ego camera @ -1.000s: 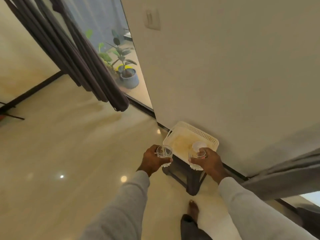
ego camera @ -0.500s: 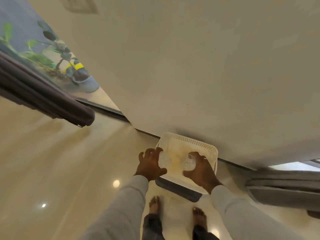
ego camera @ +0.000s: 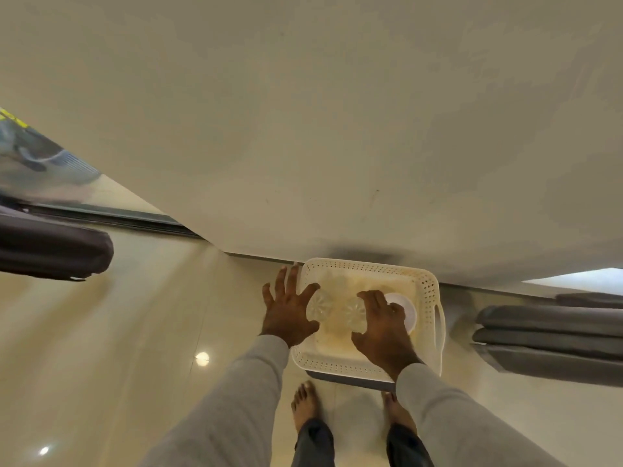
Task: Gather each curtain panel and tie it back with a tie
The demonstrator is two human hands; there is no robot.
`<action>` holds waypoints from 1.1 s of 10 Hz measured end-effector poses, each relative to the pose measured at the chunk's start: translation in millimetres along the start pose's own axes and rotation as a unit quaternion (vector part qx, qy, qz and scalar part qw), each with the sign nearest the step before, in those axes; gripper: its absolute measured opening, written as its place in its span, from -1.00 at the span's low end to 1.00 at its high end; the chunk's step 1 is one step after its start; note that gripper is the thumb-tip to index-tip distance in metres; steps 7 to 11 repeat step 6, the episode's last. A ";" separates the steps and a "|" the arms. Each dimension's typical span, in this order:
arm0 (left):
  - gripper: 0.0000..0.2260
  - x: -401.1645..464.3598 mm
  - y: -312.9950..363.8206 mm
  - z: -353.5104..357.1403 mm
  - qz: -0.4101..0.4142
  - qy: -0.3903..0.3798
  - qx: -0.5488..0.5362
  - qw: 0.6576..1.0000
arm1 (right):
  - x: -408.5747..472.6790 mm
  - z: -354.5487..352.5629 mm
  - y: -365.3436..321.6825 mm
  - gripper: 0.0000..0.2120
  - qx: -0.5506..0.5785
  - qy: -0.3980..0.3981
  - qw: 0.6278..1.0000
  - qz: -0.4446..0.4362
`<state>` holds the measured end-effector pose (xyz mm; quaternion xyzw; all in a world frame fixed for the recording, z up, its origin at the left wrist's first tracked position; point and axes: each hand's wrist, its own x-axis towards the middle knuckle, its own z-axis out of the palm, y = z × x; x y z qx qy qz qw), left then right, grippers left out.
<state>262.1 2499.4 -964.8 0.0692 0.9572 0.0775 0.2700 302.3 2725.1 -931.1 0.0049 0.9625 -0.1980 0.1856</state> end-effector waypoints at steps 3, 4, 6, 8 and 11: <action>-0.24 6.8 -4.5 12.8 0.021 0.011 -0.043 0.999 | 20.2 23.2 3.1 -0.28 -0.108 0.019 0.993 0.041; -0.21 7.6 -6.8 15.8 0.009 0.006 -0.055 0.998 | 24.9 29.1 7.5 -0.29 -0.119 0.012 0.992 0.050; -0.08 -7.8 7.3 9.8 -0.020 -0.007 -0.071 0.997 | 19.1 28.5 11.1 0.03 -0.136 0.006 0.990 0.040; -0.08 -7.8 7.3 9.8 -0.020 -0.007 -0.071 0.997 | 19.1 28.5 11.1 0.03 -0.136 0.006 0.990 0.040; -0.08 -7.8 7.3 9.8 -0.020 -0.007 -0.071 0.997 | 19.1 28.5 11.1 0.03 -0.136 0.006 0.990 0.040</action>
